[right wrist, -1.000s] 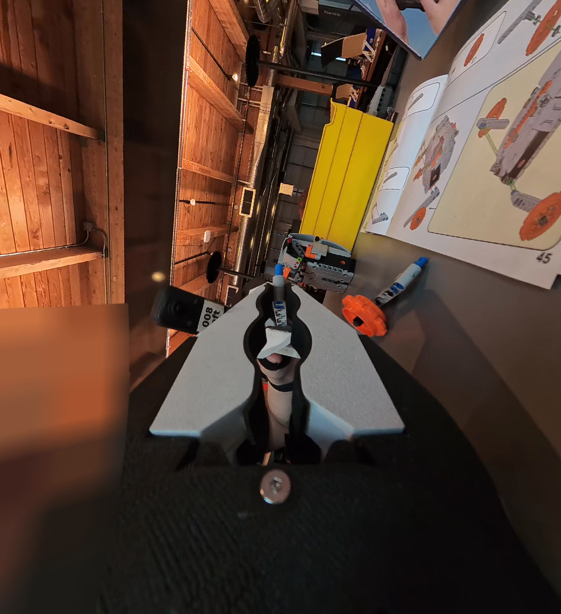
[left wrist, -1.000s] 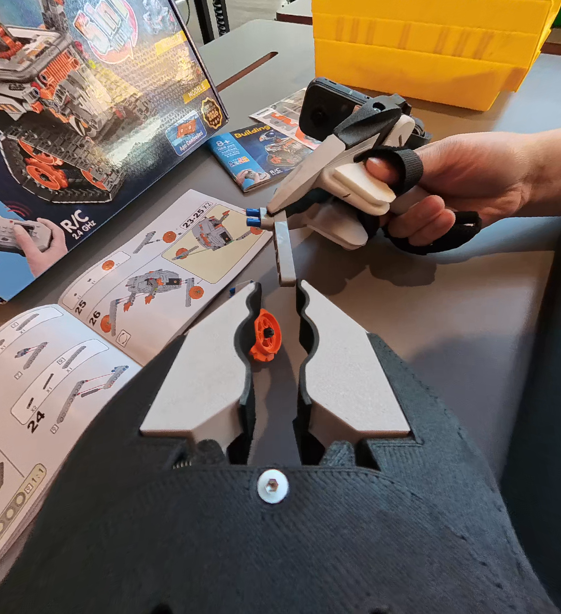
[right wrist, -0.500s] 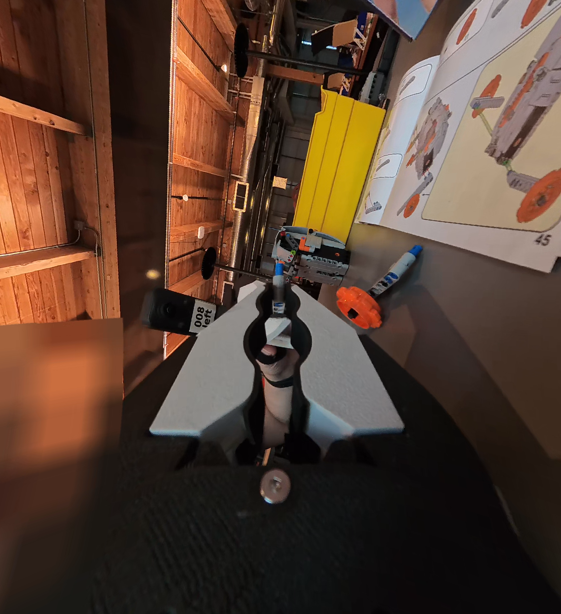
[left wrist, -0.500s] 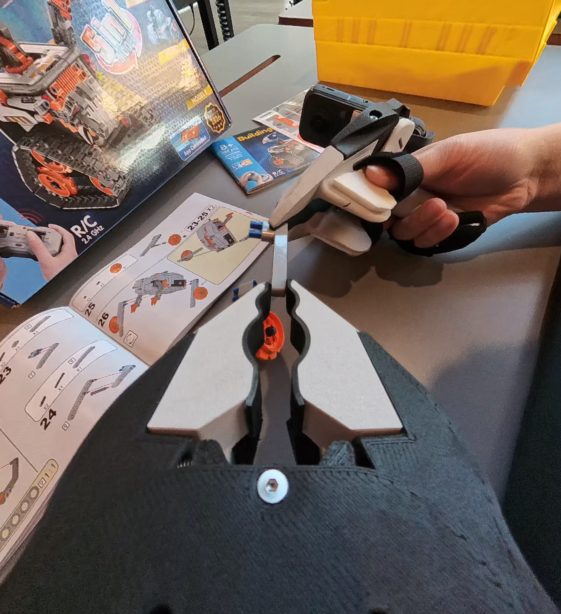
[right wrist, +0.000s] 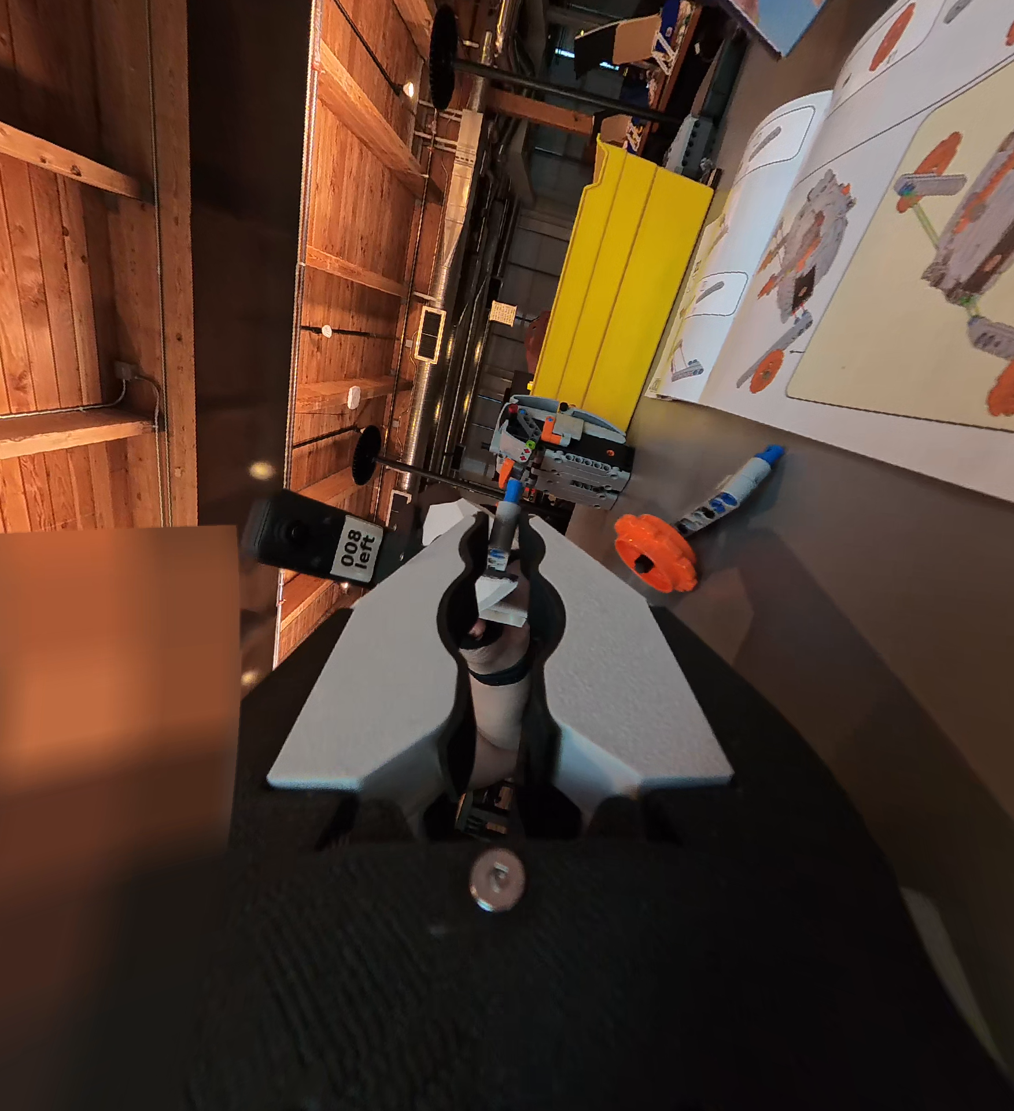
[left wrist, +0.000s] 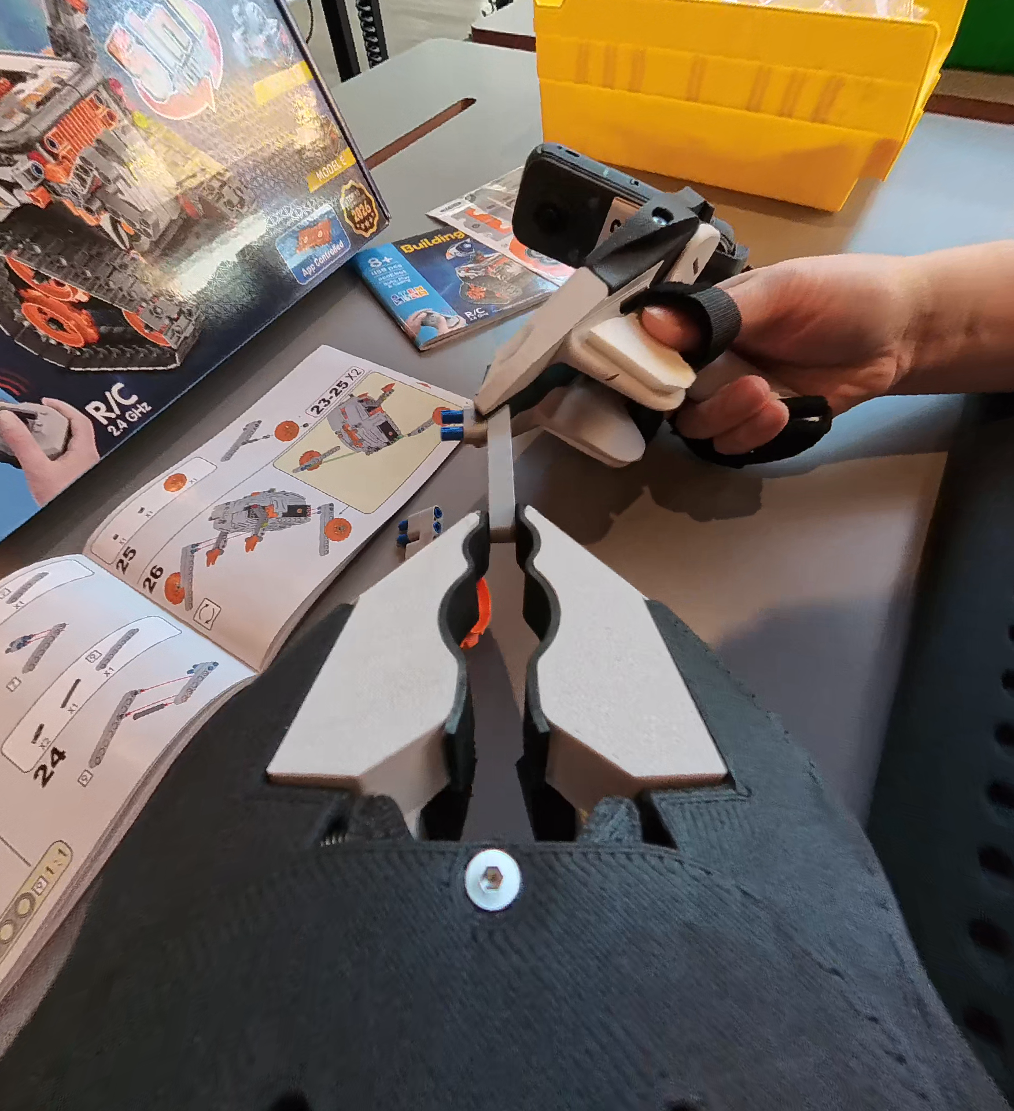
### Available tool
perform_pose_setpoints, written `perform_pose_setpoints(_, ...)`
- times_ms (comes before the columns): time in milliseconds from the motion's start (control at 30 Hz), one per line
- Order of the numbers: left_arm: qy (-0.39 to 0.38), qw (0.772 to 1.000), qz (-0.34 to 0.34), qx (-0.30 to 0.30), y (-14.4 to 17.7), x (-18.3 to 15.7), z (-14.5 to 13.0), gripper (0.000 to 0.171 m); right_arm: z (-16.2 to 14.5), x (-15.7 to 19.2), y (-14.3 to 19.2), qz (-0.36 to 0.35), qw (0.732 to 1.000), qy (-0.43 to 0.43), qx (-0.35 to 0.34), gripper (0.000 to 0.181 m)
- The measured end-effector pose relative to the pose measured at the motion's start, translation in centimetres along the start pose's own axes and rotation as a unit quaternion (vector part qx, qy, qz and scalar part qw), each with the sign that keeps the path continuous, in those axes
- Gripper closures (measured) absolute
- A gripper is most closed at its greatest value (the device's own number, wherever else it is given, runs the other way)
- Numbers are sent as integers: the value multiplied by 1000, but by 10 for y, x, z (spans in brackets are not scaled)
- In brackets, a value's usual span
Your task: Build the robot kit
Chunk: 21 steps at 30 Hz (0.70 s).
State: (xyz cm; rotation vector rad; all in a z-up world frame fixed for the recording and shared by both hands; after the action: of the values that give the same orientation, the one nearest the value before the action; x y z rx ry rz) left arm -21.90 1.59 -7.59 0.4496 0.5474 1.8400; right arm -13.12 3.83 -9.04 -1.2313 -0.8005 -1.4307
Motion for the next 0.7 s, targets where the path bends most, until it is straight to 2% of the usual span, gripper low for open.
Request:
perform_pose_setpoints(267,13,1000,-19,-4,5,-3,2,165,0,3,-1,-7,999,37,8,171)
perform_pose_setpoints(433,13,1000,-12,-4,6,-1,2,165,4,1,3,-8,1000,26,-6,170)
perform_pose_setpoints(700,40,999,-1,-21,14,10,5,165,8,1,8,-12,999,29,-16,177)
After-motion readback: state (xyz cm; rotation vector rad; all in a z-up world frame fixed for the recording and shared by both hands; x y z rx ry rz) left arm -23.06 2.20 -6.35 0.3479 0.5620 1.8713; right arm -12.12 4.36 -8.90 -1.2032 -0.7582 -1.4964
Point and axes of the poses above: each gripper's, where its closed fingertips meet, y back along the fingers, z out of its top, x = y × z across the jaws, the point moved 4 cm from there along y, back along the fingers, and after that the axes turned 8 degrees about x, right-handed, at the moved point
